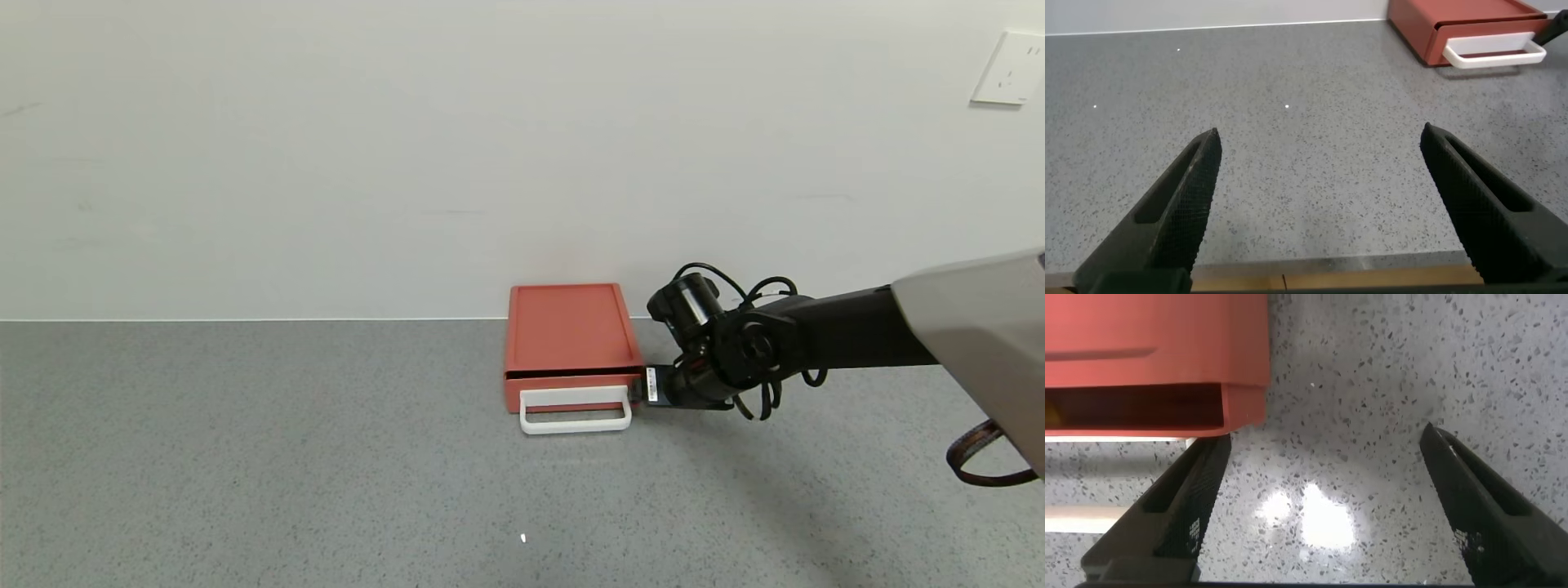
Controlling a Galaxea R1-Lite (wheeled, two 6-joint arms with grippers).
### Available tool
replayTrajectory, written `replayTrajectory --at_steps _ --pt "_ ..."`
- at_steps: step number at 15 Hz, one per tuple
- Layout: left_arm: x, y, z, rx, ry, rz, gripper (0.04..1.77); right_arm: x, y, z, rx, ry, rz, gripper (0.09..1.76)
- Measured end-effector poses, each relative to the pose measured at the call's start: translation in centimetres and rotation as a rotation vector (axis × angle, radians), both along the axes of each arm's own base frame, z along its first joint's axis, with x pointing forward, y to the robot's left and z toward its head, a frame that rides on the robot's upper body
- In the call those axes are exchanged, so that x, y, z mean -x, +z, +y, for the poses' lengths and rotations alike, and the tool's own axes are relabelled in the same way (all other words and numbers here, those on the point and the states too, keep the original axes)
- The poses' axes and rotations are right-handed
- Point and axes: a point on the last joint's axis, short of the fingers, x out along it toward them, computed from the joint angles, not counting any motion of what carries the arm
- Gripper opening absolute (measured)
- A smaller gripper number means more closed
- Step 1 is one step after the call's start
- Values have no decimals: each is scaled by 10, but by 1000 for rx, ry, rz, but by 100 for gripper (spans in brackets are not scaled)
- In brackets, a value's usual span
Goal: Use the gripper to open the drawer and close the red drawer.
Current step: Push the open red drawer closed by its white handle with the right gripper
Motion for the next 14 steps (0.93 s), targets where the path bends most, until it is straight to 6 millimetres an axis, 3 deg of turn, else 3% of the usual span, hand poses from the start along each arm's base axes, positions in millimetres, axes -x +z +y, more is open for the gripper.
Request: replayTrajectory --at_steps 14 --pt "0 0 0 -1 0 0 175 -11 -2 2 -8 -8 -16 171"
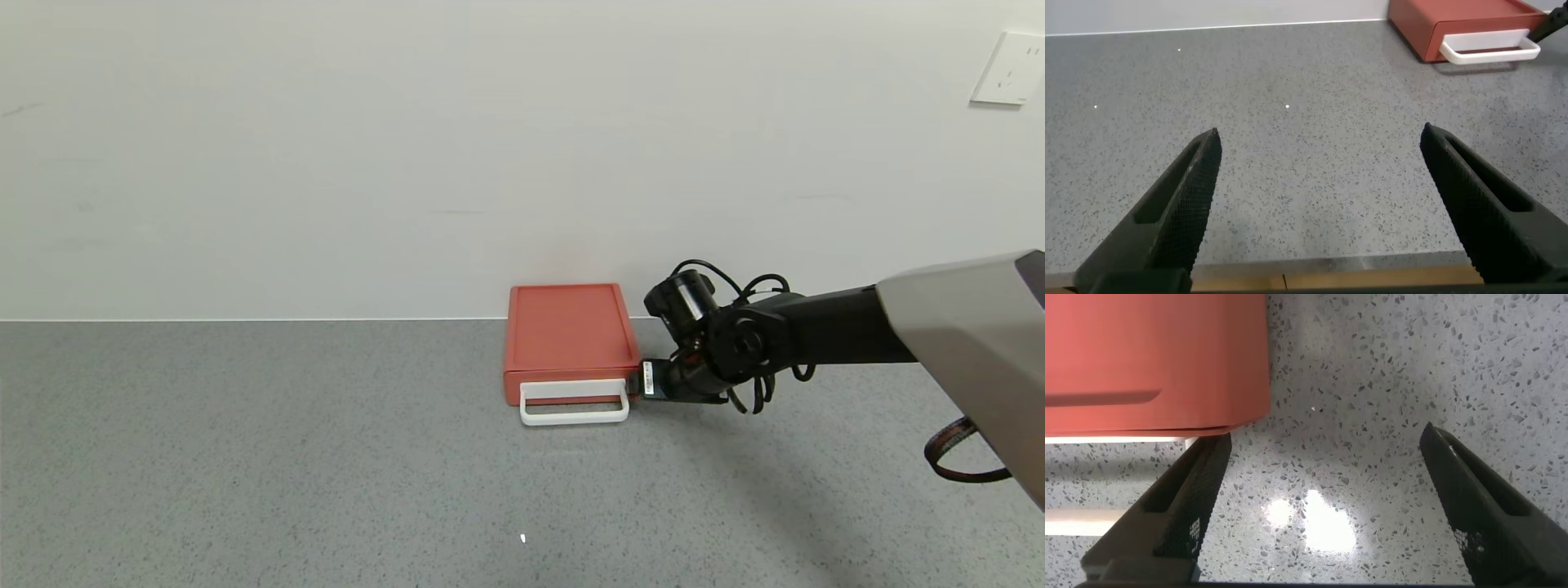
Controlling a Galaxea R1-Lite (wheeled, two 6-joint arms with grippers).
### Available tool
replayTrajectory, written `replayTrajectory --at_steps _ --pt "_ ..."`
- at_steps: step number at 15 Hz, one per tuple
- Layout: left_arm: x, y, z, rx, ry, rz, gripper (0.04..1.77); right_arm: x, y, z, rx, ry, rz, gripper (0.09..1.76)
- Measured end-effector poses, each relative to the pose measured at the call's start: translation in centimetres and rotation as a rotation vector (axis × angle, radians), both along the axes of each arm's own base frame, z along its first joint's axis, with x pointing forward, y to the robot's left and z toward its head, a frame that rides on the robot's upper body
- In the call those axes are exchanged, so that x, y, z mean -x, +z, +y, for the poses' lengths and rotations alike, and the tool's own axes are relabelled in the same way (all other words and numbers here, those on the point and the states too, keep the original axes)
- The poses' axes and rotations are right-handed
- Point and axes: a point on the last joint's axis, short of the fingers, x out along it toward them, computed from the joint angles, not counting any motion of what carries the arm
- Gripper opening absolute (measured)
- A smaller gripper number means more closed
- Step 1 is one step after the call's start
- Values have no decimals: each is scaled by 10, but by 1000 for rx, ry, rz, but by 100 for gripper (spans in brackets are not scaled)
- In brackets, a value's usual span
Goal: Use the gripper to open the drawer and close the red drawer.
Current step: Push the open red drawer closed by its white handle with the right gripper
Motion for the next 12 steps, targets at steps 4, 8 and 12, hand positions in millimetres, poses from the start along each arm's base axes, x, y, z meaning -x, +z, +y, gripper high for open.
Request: replayTrajectory --at_steps 4,8,12 --pt "0 0 0 0 0 0 175 -2 -1 0 -1 -2 0 171" --pt "0 0 0 0 0 0 175 5 3 -4 17 4 39 171" --pt "0 0 0 2 0 -2 175 27 26 -12 4 48 70 171"
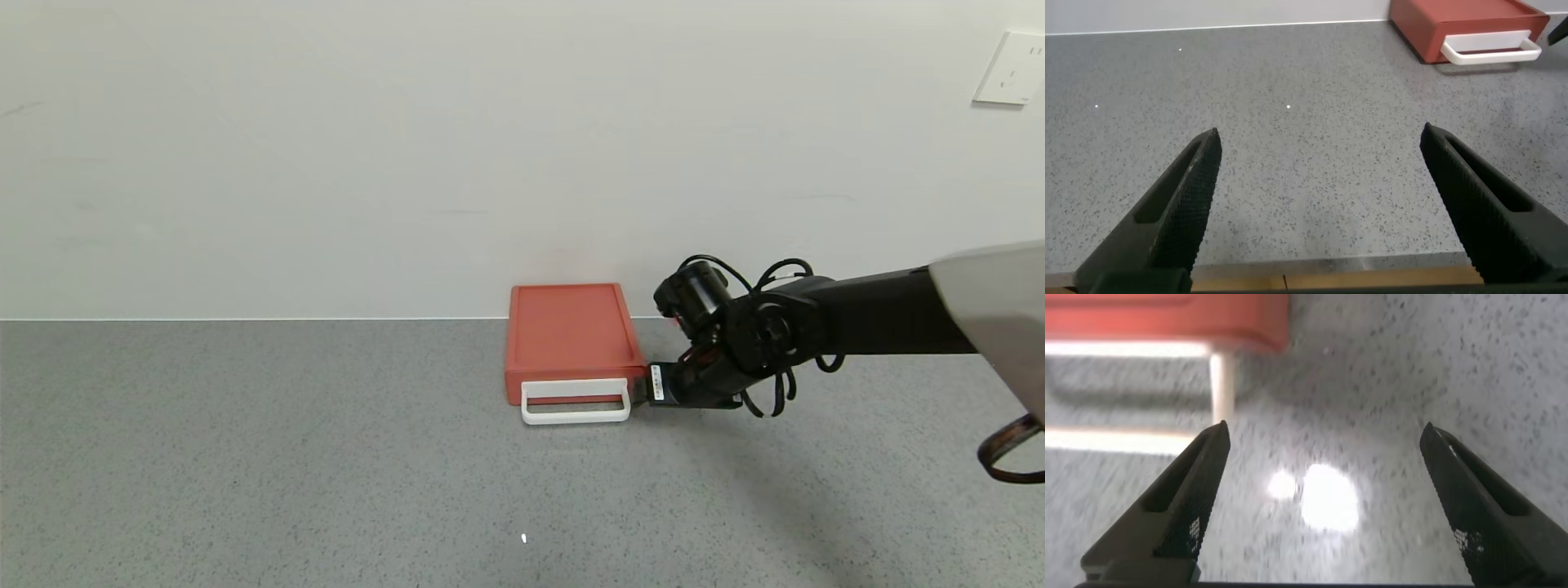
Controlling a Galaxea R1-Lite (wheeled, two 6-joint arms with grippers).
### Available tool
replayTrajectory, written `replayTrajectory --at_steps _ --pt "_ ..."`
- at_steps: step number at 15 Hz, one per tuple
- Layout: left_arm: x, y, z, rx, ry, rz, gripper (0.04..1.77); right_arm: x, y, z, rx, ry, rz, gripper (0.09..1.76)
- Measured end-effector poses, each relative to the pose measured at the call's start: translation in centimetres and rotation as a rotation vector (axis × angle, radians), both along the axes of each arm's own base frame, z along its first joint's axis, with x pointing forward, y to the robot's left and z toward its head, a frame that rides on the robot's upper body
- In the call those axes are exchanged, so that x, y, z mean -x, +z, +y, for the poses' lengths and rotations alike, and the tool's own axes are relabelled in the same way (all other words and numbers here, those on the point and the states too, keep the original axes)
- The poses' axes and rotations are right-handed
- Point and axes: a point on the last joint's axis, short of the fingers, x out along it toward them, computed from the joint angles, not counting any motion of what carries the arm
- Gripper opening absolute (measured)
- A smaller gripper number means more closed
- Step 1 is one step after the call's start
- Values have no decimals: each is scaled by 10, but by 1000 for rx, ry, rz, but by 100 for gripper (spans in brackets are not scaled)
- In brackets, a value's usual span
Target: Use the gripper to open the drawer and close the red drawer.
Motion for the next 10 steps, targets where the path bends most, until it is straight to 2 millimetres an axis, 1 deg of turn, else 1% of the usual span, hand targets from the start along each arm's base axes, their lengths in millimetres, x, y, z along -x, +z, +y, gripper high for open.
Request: replayTrajectory --at_steps 2,5,7,10 --pt "0 0 0 0 0 -1 175 21 22 -10 3 36 -19 171" --pt "0 0 0 1 0 0 175 70 69 -32 6 102 -99 171" --pt "0 0 0 1 -1 -1 175 111 102 -52 0 142 -185 171" --pt "0 0 0 1 -2 -1 175 180 143 -88 -33 172 -345 171"
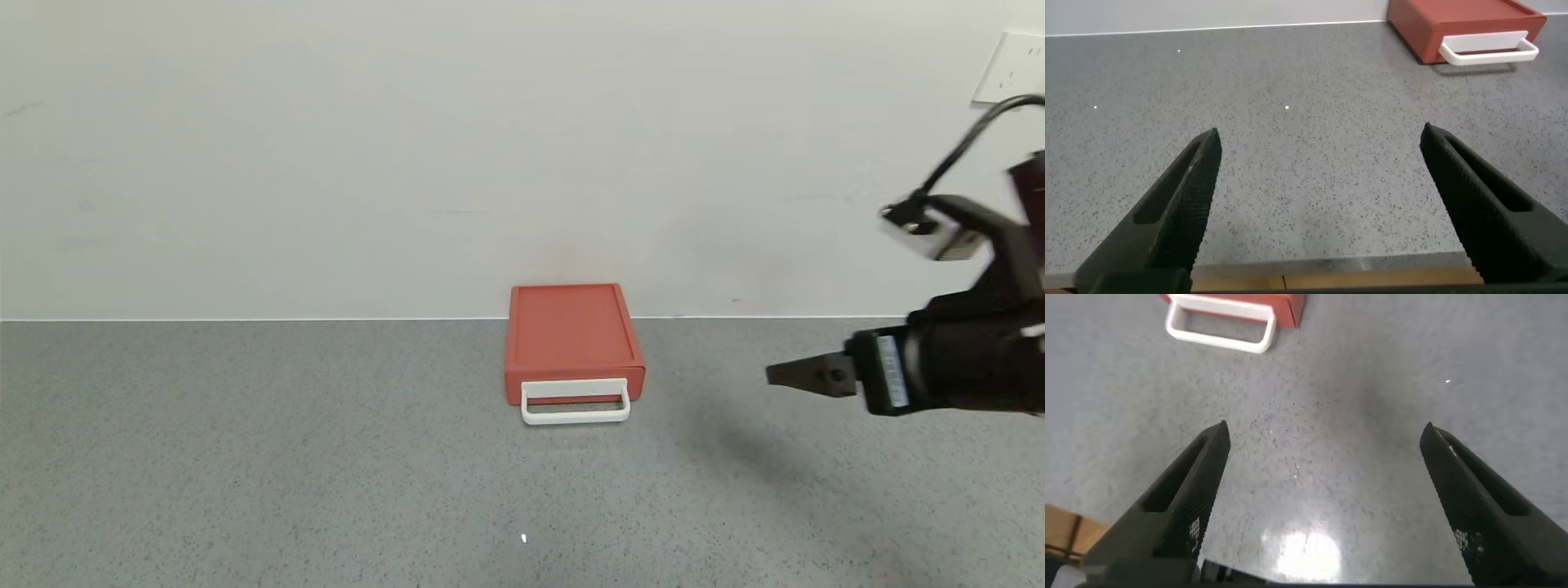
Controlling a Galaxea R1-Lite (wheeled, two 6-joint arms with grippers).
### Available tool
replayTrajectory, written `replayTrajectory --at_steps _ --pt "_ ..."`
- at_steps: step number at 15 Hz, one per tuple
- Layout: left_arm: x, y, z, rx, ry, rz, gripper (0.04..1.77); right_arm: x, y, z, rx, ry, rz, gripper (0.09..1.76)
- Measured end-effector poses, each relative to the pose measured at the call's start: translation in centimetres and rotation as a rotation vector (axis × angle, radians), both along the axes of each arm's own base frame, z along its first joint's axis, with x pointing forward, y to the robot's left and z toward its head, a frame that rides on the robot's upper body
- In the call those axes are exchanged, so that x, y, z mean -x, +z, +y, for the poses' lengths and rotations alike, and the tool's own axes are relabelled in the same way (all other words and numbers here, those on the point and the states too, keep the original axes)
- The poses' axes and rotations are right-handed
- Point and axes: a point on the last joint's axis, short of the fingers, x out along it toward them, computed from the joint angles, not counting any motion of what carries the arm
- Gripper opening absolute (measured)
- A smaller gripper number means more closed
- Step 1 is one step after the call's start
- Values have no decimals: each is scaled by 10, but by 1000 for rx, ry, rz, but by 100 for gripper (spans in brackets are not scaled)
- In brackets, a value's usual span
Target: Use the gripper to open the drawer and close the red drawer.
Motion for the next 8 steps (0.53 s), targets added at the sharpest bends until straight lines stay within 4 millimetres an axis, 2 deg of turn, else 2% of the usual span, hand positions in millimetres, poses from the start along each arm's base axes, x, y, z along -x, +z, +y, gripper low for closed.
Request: replayTrajectory --at_steps 2,4,8 --pt "0 0 0 0 0 0 175 48 20 -26 -47 3 -121 171" --pt "0 0 0 0 0 0 175 93 30 -51 -83 -21 -227 171" --pt "0 0 0 0 -1 0 175 170 25 -95 -88 -202 -368 171"
